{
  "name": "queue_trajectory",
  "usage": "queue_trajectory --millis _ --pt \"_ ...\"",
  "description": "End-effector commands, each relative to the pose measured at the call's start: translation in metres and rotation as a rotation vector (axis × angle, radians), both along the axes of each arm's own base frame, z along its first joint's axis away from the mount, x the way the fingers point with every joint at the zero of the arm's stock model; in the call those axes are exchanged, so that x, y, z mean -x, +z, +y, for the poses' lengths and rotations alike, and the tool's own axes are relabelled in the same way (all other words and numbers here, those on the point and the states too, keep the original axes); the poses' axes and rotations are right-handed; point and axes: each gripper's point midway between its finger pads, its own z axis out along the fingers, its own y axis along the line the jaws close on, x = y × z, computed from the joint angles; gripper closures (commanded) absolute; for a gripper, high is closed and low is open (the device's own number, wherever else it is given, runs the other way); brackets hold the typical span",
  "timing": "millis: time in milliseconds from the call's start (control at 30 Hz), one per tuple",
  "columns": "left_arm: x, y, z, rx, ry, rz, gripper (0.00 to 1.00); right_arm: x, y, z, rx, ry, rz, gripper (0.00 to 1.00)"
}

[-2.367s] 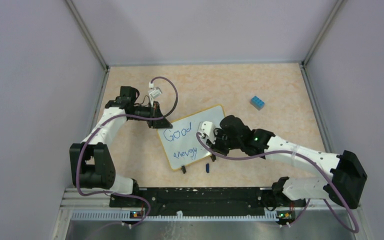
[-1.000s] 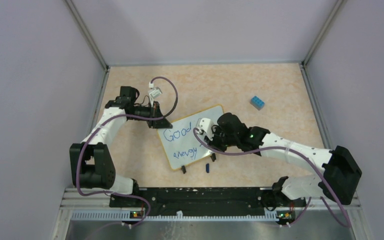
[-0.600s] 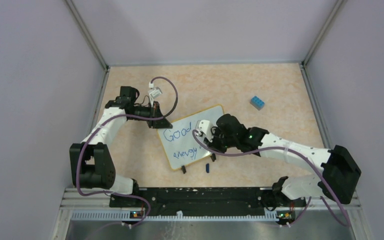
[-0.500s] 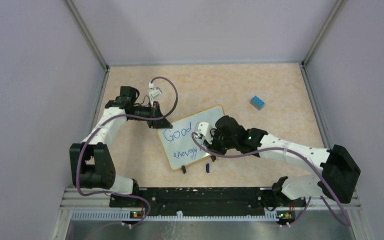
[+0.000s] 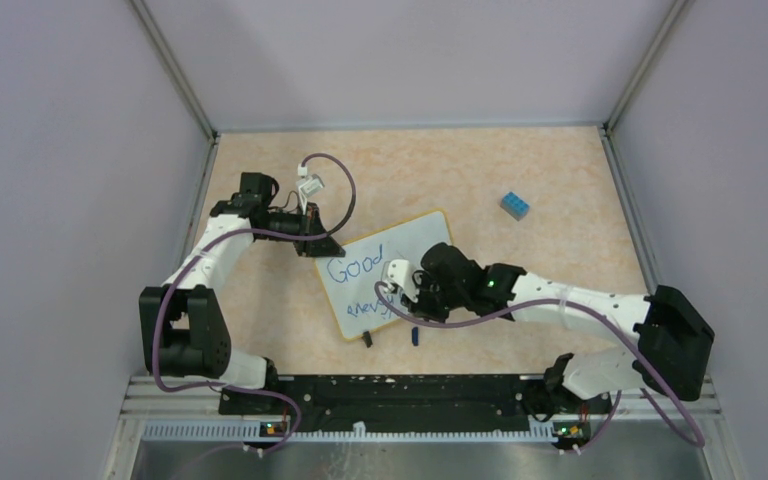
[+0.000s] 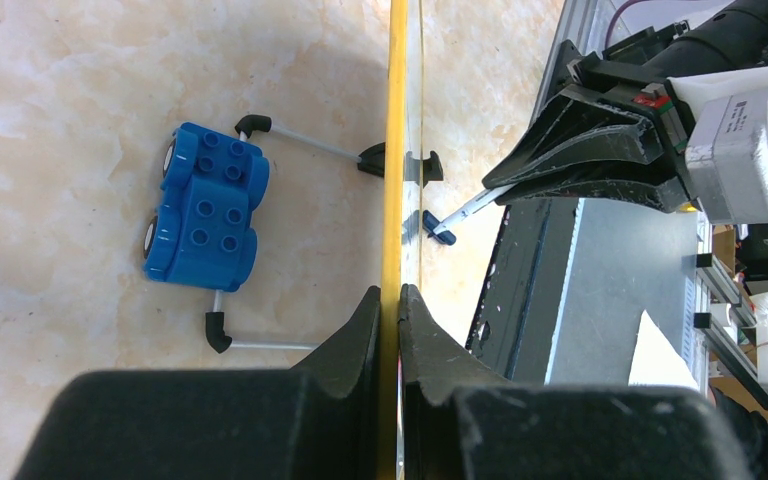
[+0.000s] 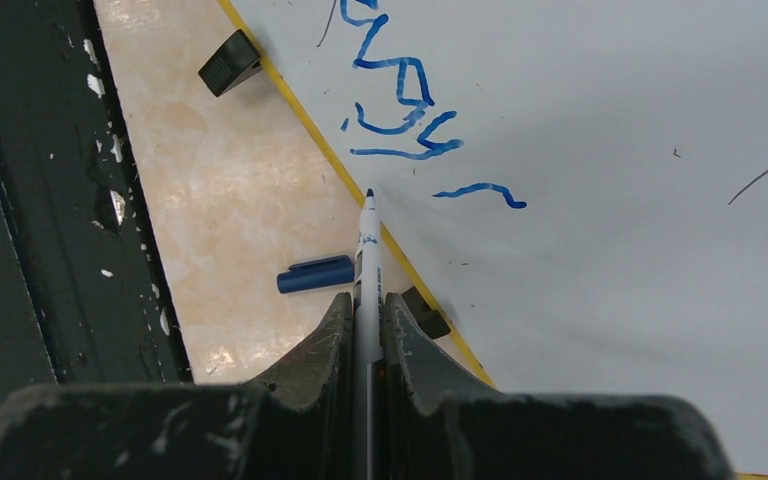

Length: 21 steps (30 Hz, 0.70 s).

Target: Write a sentence on the whiteboard

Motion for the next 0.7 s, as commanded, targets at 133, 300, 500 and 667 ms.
queue_trajectory --millis 133,300,500,667 --pt "-0.013 -0.011 0.008 -0.074 0.026 -0.031 1.00 -0.028 0.042 0.009 -0.118 -0.080 -0.075 1.00" --pt "-0.013 -0.012 0.008 -0.077 0.027 -0.031 1.00 -0.039 0.042 0.010 -0.123 -0.112 -0.091 1.00" --pt "-0.013 -0.014 0.009 -0.082 0.027 -0.029 1.00 -0.044 0.043 0.012 -0.133 -0.117 -0.091 1.00" --pt "-0.013 -0.014 0.009 -0.081 0.027 -0.029 1.00 -0.052 0.042 0.001 -0.116 -0.155 -0.086 1.00"
